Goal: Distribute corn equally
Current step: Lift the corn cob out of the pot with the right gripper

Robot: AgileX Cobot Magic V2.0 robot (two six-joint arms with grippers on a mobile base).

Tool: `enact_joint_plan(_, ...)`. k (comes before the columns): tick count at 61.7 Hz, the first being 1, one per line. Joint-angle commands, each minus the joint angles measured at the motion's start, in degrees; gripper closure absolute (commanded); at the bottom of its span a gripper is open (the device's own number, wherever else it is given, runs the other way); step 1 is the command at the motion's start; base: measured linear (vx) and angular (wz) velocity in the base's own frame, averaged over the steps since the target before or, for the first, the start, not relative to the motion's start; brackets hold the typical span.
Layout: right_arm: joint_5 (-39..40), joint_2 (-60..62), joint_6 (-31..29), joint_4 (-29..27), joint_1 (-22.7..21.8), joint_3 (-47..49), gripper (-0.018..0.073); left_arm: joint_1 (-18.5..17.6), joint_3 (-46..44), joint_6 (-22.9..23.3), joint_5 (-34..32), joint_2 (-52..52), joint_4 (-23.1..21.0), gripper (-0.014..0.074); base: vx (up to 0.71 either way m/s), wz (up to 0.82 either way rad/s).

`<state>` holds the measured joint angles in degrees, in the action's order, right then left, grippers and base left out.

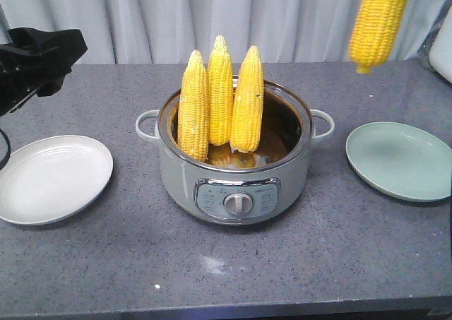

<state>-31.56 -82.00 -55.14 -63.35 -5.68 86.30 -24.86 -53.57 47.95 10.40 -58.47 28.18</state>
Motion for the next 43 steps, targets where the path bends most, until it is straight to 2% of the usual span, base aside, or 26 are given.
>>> enact_joint_plan(1, -1.68, 2.44, 0.51, -1.65, -4.27, 1.75, 0.0566, -0.22, -1.99, -0.05, -3.22, 0.68, -0.02, 0.0132, 0.0, 0.0)
enact_joint_plan(8, -4.48, 0.71, 3.21, -0.69, -8.66, 1.69, 0.0566, -0.22, -1.99, -0.05, -3.22, 0.68, -0.02, 0.0132, 0.0, 0.0)
enact_joint_plan(18, -11.7, -5.1, 8.31, 4.02, -13.61, 1.69, 0.0566, -0.22, -1.99, -0.05, -3.18, 0.68, -0.02, 0.0132, 0.0, 0.0)
enact_joint_plan(26, -14.62, -10.81, 8.88, 7.43, -14.12, 1.69, 0.0566, -0.22, -1.99, -0.05, -3.14, 0.68, -0.02, 0.0132, 0.0, 0.0)
enact_joint_plan(43, -14.23, -20.1, 8.83, 11.23, -14.0, 1.69, 0.0566, -0.22, -1.99, -0.05, -3.14, 0.68, -0.02, 0.0132, 0.0, 0.0)
